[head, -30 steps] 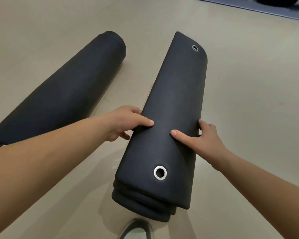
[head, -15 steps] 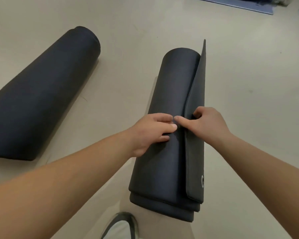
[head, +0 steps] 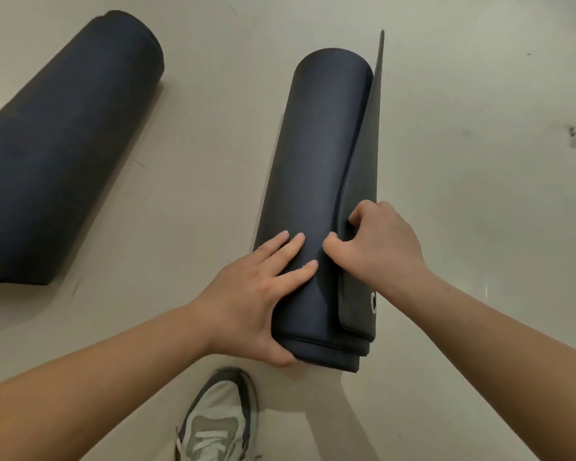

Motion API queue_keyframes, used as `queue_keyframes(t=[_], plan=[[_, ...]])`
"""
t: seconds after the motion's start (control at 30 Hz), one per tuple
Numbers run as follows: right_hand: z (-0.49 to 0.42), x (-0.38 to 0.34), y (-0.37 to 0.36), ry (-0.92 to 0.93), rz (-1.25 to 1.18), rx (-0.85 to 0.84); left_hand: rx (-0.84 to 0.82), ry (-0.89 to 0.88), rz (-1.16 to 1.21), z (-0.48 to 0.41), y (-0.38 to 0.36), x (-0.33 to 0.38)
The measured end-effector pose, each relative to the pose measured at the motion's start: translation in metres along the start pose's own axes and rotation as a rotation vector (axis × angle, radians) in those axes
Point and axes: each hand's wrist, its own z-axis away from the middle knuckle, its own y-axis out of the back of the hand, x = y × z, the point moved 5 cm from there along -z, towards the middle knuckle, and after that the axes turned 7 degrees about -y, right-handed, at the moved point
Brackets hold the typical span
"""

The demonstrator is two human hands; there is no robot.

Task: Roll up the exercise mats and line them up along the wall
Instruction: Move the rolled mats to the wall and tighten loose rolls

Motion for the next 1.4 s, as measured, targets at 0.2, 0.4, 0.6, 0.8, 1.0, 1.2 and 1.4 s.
queue_keyframes(t=[0.2,0.4,0.6,0.8,1.0,1.2,1.4], plan=[[0.0,0.017,0.002,0.0,-0.003,0.085,0.143,0.018,-0.04,-0.039,0.001,0.016],[-0.003,0.015,-0.007,0.024,-0.047,0.072,0.023,0.212,0.193,-0.044,0.025,-0.016],[-0.021,0.017,-0.005,0.008,-0.25,0.042,0.117,0.753,0.797,-0.04,0.014,-0.072],[-0.025,0.024,-0.005,-0.018,-0.147,0.086,0.198,0.754,0.914,-0.06,-0.014,-0.068],[-0.003,0.031,-0.008,0.127,-0.055,0.07,0.243,0.782,0.932,-0.07,-0.007,-0.054],[-0.005,0.071,-0.001,-0.147,-0.227,-0.015,0.228,0.69,0.747,-0.104,0.007,-0.031],[0.003,0.119,0.01,-0.52,-0.426,-0.25,0.15,0.597,0.682,-0.126,0.014,-0.018]])
